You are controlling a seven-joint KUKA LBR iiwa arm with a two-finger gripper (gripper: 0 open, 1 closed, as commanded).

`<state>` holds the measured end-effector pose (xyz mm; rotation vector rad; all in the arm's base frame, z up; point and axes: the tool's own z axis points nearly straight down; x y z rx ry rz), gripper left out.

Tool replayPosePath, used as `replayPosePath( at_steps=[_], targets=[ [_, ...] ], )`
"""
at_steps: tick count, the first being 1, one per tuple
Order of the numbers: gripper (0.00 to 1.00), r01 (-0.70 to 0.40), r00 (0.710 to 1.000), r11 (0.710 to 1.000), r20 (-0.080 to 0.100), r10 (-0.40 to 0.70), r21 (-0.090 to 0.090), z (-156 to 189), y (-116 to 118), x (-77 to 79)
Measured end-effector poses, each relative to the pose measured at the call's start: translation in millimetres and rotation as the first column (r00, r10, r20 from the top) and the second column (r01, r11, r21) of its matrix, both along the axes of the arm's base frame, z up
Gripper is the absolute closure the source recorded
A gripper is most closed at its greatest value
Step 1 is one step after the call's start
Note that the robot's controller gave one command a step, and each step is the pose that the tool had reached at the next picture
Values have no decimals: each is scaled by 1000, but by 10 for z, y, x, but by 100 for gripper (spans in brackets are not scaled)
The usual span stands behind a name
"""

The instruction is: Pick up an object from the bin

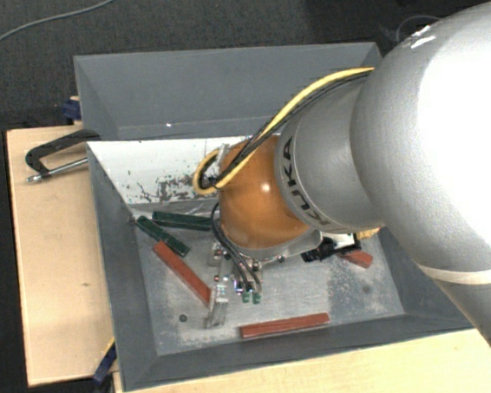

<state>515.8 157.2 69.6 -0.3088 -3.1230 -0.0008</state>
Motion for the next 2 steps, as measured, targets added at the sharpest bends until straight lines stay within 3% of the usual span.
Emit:
replayPosePath(
  at_steps=[1,2],
  targets=[
    [100,3,1000,1000,3,-3,-1,11,-13,10],
    [100,-33,999,999,17,33,3,1555,-76,152]
  ],
)
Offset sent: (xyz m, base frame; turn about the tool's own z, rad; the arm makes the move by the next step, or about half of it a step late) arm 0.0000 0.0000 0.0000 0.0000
